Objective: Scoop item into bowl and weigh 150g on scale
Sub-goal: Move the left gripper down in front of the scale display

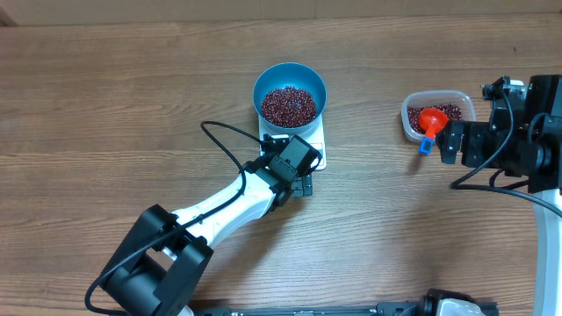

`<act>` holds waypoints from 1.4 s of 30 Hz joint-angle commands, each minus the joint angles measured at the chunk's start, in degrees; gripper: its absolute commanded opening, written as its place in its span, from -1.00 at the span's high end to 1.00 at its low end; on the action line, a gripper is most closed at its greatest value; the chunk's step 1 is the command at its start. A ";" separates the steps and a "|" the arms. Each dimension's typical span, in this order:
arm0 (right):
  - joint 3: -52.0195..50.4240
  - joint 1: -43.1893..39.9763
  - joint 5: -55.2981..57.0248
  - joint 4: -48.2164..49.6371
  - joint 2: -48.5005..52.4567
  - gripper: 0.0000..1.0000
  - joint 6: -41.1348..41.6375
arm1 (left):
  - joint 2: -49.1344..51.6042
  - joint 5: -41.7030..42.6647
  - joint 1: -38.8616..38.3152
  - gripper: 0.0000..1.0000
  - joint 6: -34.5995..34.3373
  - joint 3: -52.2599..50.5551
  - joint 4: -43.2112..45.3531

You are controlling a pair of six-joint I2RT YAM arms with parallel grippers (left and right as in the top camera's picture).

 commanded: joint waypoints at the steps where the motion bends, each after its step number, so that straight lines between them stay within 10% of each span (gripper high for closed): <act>1: 1.42 -0.02 -0.52 0.26 -0.09 -1.00 -0.26 | -0.35 -1.05 -0.39 -0.99 -1.66 -0.24 0.13; 42: 1.42 -0.02 -0.52 0.24 -0.09 -1.00 -0.26 | -0.35 -1.03 -1.60 -0.99 -2.10 -0.24 1.03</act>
